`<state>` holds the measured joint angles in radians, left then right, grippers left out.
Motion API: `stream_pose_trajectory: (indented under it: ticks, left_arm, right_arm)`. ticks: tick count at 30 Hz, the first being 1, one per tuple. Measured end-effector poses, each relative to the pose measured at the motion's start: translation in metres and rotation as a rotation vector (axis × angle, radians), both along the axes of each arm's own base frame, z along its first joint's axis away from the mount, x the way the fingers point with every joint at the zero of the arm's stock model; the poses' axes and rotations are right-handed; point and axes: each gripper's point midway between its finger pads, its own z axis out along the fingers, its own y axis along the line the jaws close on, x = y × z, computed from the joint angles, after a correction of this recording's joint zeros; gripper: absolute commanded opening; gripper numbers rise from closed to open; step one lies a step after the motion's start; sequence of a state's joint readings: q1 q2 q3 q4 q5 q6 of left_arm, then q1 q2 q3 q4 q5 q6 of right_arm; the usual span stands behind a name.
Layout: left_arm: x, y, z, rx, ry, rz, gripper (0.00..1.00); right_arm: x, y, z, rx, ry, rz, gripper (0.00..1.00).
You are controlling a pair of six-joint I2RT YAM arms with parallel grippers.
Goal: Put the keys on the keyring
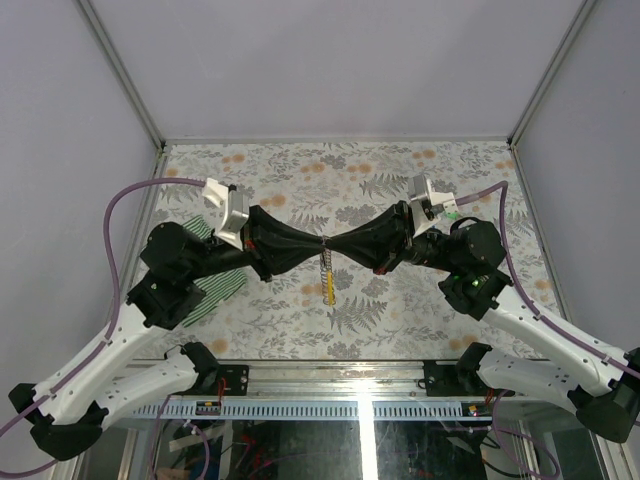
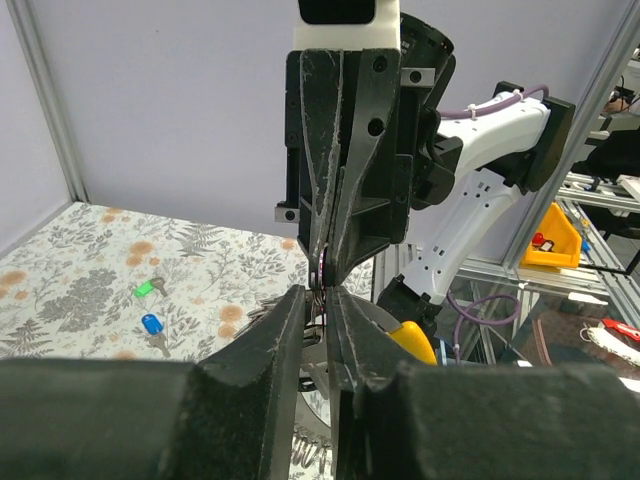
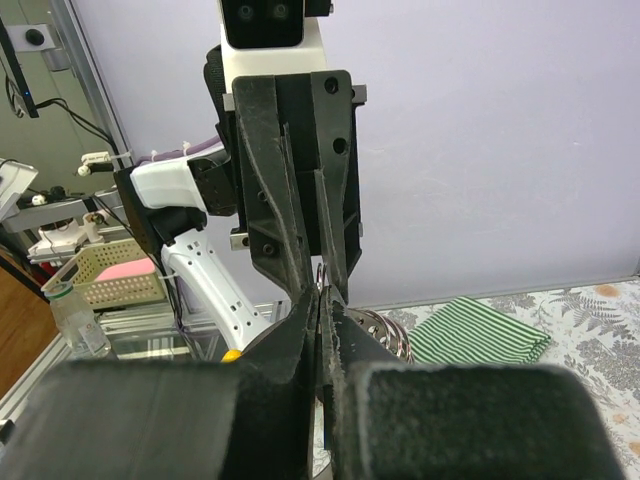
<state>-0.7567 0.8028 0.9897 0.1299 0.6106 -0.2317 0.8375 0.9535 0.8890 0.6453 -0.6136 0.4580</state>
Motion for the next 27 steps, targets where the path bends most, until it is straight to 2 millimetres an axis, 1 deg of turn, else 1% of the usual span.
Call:
stream_pose_trajectory:
  ticks: [3,8,14,18,21,24,27]
  left_arm:
    - [0.001,-0.003,-0.003,0.009,0.006,-0.01,0.1]
    - [0.0,-0.004,-0.003,0.008,0.008,-0.019,0.0]
    - [-0.001,-0.004,-0.002,0.006,0.006,-0.022,0.0]
    - [0.0,-0.004,-0.003,0.025,0.011,-0.021,0.0]
    - [0.001,-0.004,-0.002,0.055,0.005,-0.018,0.0]
    - [0.001,-0.004,-0.006,0.095,0.0,-0.019,0.0]
    - [0.001,-0.004,-0.009,0.137,-0.005,-0.02,0.0]
  right_arm:
    - [0.0,0.0,0.0,0.001,0.0,-0.002,0.0]
    - [0.001,0.0,0.001,0.004,-0.003,-0.005,0.0]
    - [0.001,0.0,0.001,0.003,-0.008,-0.007,0.01]
    - [0.002,0.0,0.0,-0.007,-0.016,-0.013,0.12]
    - [0.001,-0.002,-0.001,-0.026,-0.026,-0.022,0.18]
    - [-0.001,-0.006,-0.001,-0.051,-0.037,-0.031,0.25]
    - [-0.006,-0.012,0.001,-0.074,-0.053,-0.041,0.28]
